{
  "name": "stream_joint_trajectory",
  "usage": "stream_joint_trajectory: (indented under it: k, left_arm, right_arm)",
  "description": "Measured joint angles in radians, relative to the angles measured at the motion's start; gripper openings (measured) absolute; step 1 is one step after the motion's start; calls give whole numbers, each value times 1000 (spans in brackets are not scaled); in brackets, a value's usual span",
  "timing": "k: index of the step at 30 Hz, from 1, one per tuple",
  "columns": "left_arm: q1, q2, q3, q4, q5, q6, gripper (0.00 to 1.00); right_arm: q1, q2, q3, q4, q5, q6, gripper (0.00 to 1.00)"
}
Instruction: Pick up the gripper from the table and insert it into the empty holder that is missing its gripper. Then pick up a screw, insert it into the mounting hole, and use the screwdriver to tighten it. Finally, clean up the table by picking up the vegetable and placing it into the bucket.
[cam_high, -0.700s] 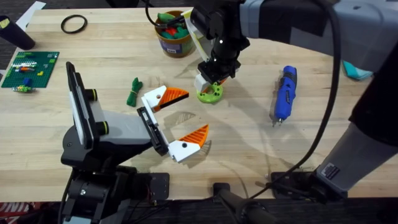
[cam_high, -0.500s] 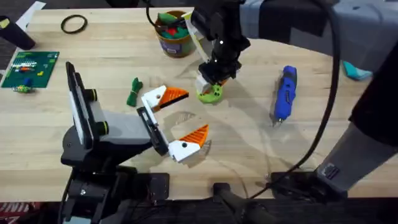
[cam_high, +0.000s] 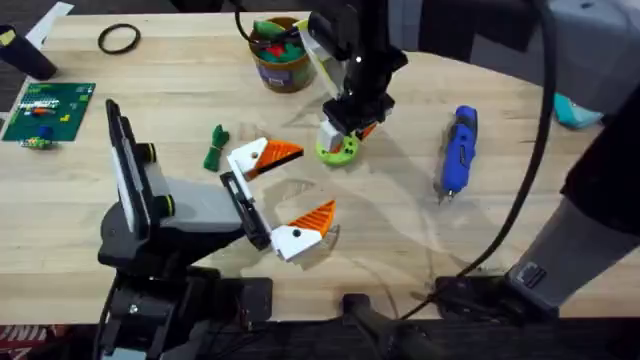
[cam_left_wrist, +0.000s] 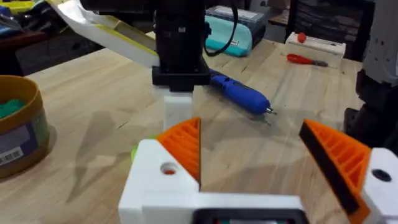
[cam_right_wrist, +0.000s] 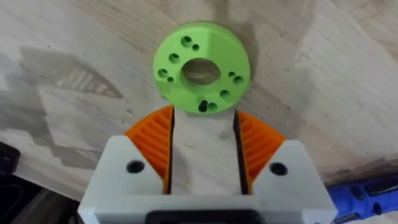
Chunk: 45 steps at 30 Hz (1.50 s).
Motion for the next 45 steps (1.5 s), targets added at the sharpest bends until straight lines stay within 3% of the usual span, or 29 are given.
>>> stream_joint_trajectory:
  k: [20, 38, 45]
  left_arm:
    - [0, 0, 0, 0, 0, 0, 981]
    - [0, 0, 0, 0, 0, 0, 981]
    - [0, 0, 0, 0, 0, 0, 981]
  right_arm:
    - [0, -1, -6, 27, -2, 78, 522]
    - [0, -45, -159, 137, -2, 80, 522]
    - [0, -45, -165, 155, -2, 80, 522]
